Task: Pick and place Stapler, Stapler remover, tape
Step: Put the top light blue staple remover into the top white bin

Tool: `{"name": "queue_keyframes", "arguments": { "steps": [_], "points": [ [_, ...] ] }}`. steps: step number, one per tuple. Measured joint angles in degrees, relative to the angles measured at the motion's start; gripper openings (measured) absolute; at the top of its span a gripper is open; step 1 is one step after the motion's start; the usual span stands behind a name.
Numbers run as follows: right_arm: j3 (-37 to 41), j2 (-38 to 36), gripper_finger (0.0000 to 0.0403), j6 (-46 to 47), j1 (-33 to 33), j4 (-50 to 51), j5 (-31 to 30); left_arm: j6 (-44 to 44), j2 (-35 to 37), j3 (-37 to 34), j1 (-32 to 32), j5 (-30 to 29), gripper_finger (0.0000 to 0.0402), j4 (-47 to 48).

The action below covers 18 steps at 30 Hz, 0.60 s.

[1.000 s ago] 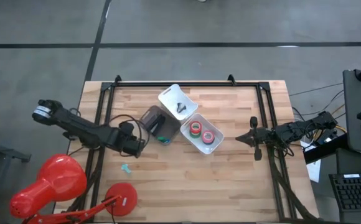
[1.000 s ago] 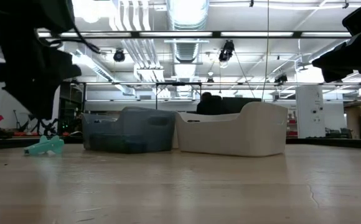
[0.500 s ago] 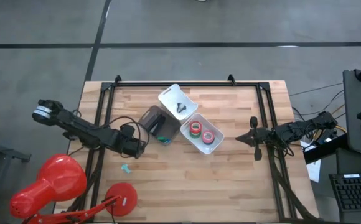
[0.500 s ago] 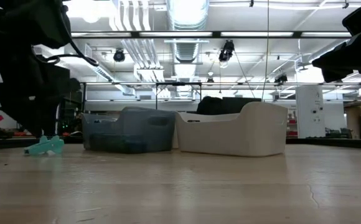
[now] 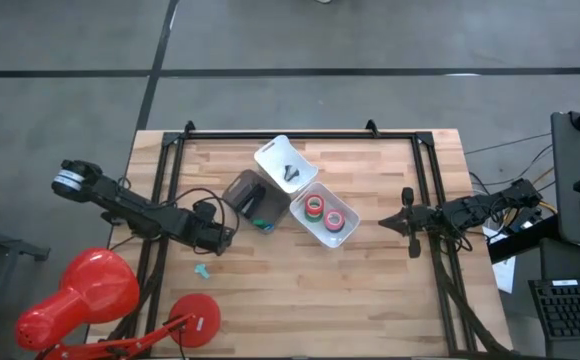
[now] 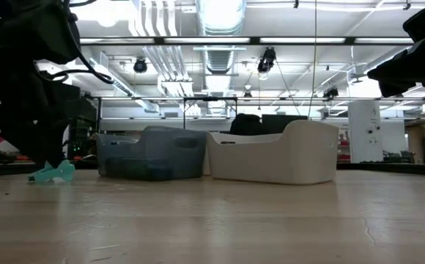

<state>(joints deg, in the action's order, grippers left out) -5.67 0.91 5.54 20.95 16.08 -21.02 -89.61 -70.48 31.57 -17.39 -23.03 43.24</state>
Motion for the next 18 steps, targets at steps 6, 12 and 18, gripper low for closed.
{"name": "queue_keyframes", "arguments": {
  "steps": [6,12,18],
  "points": [
    [0.00,0.00,0.0008,0.00,0.00,0.00,0.00,0.16,0.00,0.00,0.00,0.06,0.0072,-0.08],
    [0.00,0.00,0.0008,0.00,0.00,0.00,0.00,0.15,0.02,0.03,-0.04,-0.30,0.0012,-0.69],
    [0.00,0.00,0.0008,0.00,0.00,0.00,0.00,3.13,0.02,0.05,-0.07,0.04,0.0010,-5.37]
  ]
}}
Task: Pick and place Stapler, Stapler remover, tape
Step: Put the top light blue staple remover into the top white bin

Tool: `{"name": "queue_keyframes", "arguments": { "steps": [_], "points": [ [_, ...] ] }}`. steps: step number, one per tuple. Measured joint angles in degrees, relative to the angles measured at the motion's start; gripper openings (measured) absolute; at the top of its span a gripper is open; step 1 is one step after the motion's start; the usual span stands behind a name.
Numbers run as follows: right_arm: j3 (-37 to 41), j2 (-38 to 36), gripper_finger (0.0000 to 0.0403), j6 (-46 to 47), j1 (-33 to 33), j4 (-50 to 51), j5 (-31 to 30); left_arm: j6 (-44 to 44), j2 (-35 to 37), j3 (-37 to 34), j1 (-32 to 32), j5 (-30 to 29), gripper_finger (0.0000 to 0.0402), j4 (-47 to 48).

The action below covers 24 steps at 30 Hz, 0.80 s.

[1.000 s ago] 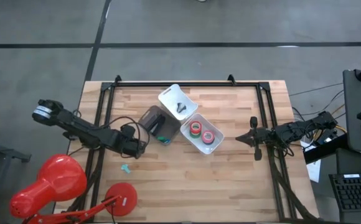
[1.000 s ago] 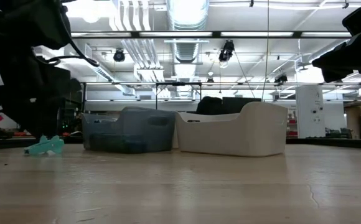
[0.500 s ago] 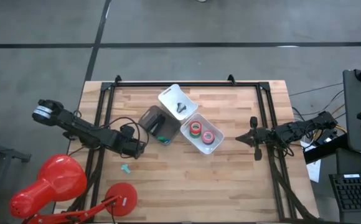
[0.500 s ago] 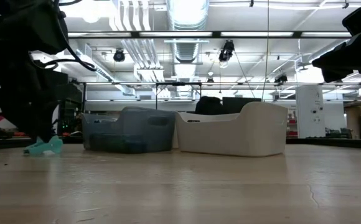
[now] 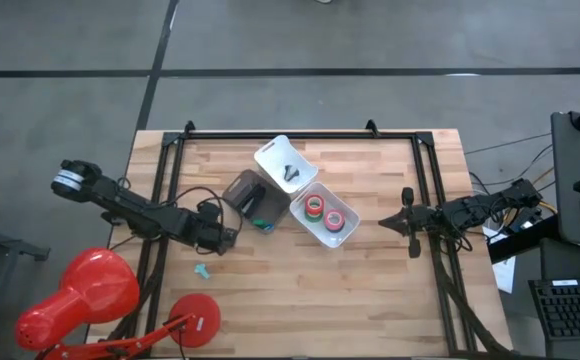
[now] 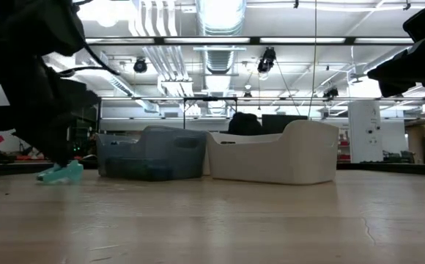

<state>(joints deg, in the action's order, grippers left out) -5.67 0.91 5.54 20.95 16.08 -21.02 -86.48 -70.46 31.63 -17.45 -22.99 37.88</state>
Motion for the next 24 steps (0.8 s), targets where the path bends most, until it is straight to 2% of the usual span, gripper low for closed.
{"name": "queue_keyframes", "arguments": {
  "steps": [24],
  "points": [
    [0.00,-0.02,0.0008,0.00,0.00,0.00,0.00,17.39,-0.02,-0.05,-2.32,4.11,0.0005,-35.67]
  ]
}}
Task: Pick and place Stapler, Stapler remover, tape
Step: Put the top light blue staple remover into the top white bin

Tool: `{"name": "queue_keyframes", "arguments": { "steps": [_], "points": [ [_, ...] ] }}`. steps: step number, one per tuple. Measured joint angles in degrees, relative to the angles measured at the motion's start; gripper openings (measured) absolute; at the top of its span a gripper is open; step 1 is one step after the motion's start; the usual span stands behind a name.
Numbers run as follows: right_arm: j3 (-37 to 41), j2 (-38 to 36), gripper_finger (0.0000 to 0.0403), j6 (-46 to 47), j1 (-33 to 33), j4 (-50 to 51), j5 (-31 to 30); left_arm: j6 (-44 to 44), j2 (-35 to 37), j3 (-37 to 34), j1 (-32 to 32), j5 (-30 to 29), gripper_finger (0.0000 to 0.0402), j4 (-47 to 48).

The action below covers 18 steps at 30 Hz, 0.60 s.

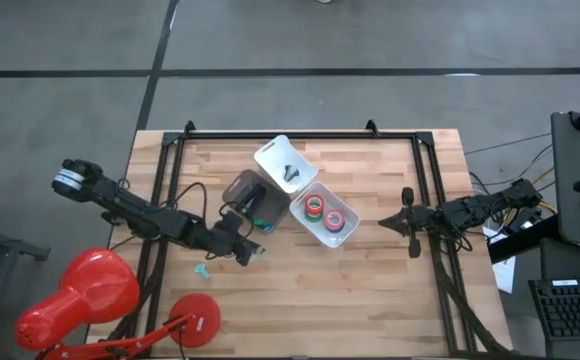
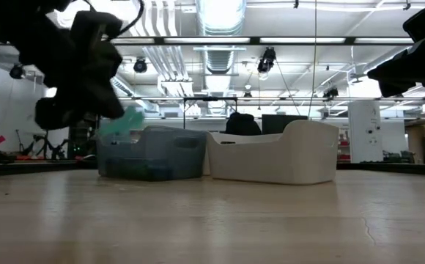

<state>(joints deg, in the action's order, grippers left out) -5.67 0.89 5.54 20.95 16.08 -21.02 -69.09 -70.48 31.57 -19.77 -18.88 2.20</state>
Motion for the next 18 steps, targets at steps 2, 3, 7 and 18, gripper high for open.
{"name": "queue_keyframes", "arguments": {
  "steps": [2,3,7,18],
  "points": [
    [0.00,0.02,0.0008,0.00,0.01,0.00,0.00,2.37,0.00,0.00,0.00,0.01,0.0006,-4.63],
    [0.00,0.00,0.0008,0.00,0.00,0.00,0.00,3.74,0.00,0.00,0.00,0.01,0.0005,-6.97],
    [0.00,0.00,0.0008,0.00,0.00,0.00,0.00,8.85,0.00,0.00,0.12,-2.18,0.0003,-14.95],
    [0.00,0.02,0.0008,0.00,0.00,0.00,0.00,17.25,-0.02,2.35,5.69,-19.29,0.0007,-17.25]
  ]
}}
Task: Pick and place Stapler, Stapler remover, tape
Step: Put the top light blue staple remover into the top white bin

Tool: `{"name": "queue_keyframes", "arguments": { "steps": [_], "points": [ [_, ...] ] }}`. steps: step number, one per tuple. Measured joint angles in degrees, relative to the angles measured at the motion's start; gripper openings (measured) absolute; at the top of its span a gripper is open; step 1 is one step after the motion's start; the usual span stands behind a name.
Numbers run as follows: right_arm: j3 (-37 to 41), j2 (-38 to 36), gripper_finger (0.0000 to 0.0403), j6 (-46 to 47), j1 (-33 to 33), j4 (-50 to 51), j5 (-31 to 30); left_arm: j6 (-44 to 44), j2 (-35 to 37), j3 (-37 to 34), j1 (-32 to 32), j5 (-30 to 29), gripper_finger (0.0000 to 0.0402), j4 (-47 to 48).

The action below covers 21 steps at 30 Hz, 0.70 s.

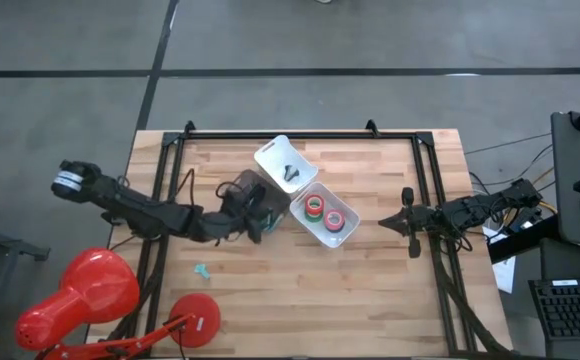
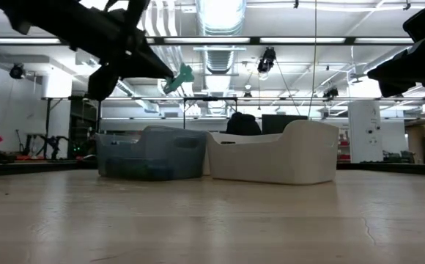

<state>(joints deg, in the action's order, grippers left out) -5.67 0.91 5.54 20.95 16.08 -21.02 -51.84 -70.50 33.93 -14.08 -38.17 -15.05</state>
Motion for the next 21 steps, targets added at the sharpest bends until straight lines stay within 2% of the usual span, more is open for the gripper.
{"name": "queue_keyframes", "arguments": {
  "steps": [7,14,21],
  "points": [
    [0.00,0.00,0.0008,0.00,0.01,0.00,-0.01,4.83,0.00,1.01,8.66,0.42,0.0003,0.05],
    [0.00,-0.02,0.0008,0.00,0.00,0.00,0.00,4.81,-1.35,1.01,18.58,7.21,0.0005,-0.94],
    [0.00,0.00,0.0008,0.00,0.00,0.00,0.00,5.47,-3.73,1.25,23.60,9.18,0.0007,-3.89]
  ]
}}
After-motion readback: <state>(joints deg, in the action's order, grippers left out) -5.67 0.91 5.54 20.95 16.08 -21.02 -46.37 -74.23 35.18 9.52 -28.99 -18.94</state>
